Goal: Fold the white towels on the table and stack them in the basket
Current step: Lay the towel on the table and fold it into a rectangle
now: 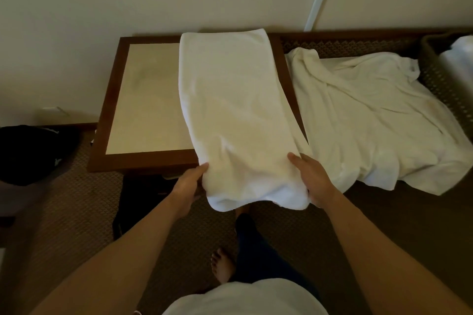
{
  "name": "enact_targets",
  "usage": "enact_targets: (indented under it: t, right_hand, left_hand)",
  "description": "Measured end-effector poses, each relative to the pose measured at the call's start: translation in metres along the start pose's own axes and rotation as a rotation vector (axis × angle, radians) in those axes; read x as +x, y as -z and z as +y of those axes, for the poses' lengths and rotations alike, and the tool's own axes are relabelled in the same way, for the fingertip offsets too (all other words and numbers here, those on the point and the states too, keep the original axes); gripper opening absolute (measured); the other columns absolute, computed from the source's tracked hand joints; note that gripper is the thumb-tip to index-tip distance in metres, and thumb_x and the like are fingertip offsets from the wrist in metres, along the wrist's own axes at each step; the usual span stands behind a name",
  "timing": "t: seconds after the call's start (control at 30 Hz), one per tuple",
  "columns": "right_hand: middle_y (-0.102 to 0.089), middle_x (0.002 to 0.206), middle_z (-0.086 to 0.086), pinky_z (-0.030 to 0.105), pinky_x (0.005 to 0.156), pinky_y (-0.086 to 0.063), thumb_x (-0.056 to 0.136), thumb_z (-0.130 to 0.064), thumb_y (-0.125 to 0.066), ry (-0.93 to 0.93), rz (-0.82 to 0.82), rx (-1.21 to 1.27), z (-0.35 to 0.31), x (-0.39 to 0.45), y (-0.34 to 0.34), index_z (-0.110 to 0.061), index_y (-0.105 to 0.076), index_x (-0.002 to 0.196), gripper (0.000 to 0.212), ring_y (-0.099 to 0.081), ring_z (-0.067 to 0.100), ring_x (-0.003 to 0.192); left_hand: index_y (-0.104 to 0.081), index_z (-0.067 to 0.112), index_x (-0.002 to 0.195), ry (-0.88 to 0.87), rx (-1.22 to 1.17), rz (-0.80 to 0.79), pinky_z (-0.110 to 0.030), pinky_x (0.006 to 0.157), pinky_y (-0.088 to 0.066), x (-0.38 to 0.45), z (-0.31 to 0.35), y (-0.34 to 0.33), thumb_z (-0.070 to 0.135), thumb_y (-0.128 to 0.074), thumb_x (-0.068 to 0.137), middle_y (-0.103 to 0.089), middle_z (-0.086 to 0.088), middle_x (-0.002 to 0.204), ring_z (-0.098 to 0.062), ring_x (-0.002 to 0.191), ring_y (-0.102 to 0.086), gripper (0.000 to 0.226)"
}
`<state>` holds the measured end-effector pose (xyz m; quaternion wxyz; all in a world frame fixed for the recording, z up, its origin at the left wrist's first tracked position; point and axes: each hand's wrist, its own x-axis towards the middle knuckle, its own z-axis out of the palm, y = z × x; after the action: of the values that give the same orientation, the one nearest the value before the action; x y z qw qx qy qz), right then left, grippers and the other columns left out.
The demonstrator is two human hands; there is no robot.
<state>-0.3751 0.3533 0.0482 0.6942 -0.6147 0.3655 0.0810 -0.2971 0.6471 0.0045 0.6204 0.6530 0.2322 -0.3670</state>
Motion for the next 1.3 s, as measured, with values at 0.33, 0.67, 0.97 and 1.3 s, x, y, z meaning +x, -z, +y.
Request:
enact_targets:
  t: [0.33, 0.67, 0.97, 1.3]
  right_hand:
    - [-0.076, 0.095, 0.002, 0.023, 0.067, -0.054, 0.099, -0.018, -0.063, -0.01, 0.114, -0.06, 0.01, 0.006, 0.005, -0.011, -0.075, 0.101, 0.014, -0.07, 0.019, 0.09]
    - [-0.074, 0.099, 0.007, 0.038, 0.094, -0.053, 0.102, -0.019, -0.061, 0.139, 0.176, -0.243, 0.032, 0.013, 0.003, -0.013, -0.075, 0.098, 0.016, -0.067, 0.025, 0.091]
    - [-0.071, 0.095, 0.02, 0.045, 0.087, -0.053, 0.099, -0.03, -0.067, 0.182, 0.196, -0.316, 0.034, 0.02, -0.006, -0.002, -0.071, 0.096, 0.029, -0.066, 0.031, 0.09]
    - [-0.049, 0.064, -0.001, 0.024, 0.059, -0.038, 0.097, -0.028, -0.064, 0.158, 0.316, -0.372, 0.037, 0.029, -0.016, -0.01, -0.05, 0.069, 0.036, -0.046, 0.008, 0.057]
  left_hand:
    - [-0.064, 0.026, 0.129, -0.067, -0.175, -0.049, -0.044, 0.1, -0.05, -0.001, -0.003, 0.014, 0.048, -0.058, 0.1, -0.07, 0.0, 0.129, -0.021, 0.12, -0.064, 0.037]
    - [-0.068, 0.023, 0.114, -0.163, 0.05, 0.22, -0.05, 0.102, -0.052, 0.009, -0.004, 0.036, 0.04, -0.056, 0.104, -0.072, -0.002, 0.118, -0.024, 0.112, -0.066, 0.023]
    - [-0.058, 0.014, 0.12, -0.207, 0.257, 0.371, -0.04, 0.088, -0.048, 0.008, -0.002, 0.029, 0.043, -0.068, 0.096, -0.062, 0.0, 0.109, -0.023, 0.101, -0.059, 0.039]
    - [-0.046, 0.027, 0.122, -0.23, 0.27, 0.493, -0.045, 0.089, -0.056, 0.008, 0.009, 0.022, 0.039, -0.075, 0.088, -0.06, 0.008, 0.102, -0.022, 0.099, -0.063, 0.046]
